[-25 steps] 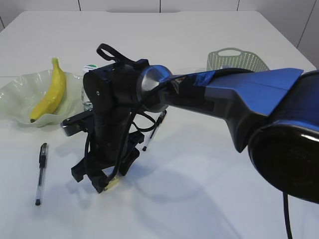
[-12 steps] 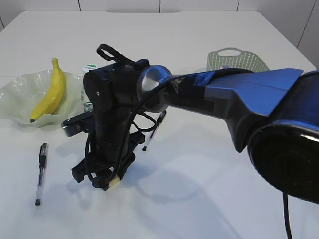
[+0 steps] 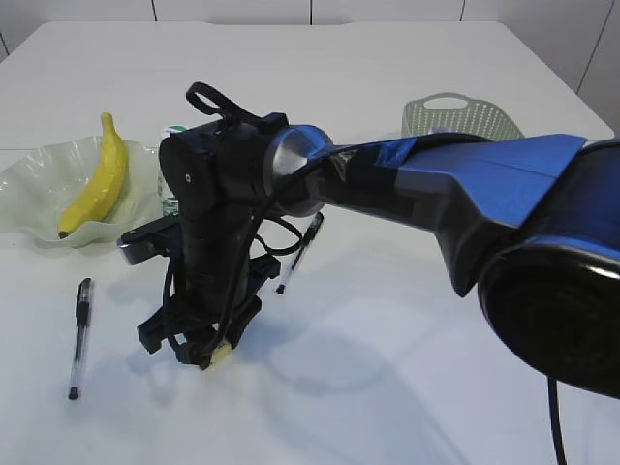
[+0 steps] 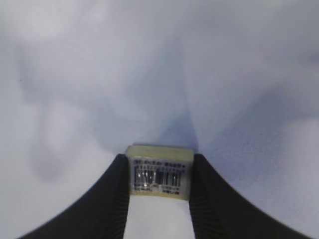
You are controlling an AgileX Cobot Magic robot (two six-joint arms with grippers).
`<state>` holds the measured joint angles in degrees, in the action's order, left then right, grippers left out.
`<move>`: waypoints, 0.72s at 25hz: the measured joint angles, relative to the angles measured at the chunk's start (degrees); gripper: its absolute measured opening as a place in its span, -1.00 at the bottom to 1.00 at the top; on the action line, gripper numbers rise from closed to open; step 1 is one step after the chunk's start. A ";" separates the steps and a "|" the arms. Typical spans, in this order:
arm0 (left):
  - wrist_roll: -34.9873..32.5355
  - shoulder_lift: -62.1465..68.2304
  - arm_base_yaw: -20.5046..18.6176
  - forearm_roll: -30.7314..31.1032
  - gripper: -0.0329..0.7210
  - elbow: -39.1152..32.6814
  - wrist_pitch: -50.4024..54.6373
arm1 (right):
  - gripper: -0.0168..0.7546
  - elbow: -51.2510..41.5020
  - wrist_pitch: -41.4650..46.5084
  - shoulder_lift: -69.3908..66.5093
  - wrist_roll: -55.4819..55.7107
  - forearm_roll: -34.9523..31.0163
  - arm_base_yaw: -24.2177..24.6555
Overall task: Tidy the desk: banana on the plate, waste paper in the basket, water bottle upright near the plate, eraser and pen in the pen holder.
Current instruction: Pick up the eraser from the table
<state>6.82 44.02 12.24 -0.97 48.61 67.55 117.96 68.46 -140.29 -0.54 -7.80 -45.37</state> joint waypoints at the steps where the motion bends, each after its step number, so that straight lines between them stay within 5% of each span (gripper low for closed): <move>1: 0.00 0.00 0.00 0.09 0.57 0.00 0.00 | -0.28 0.67 0.50 -0.09 0.00 0.00 0.00; 18: 0.00 0.00 0.00 0.22 0.57 0.00 0.00 | -0.28 6.57 1.38 1.03 0.23 1.87 0.59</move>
<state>6.82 44.02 12.24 -0.76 48.61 67.55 124.53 69.84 -139.26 -0.31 -5.94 -44.78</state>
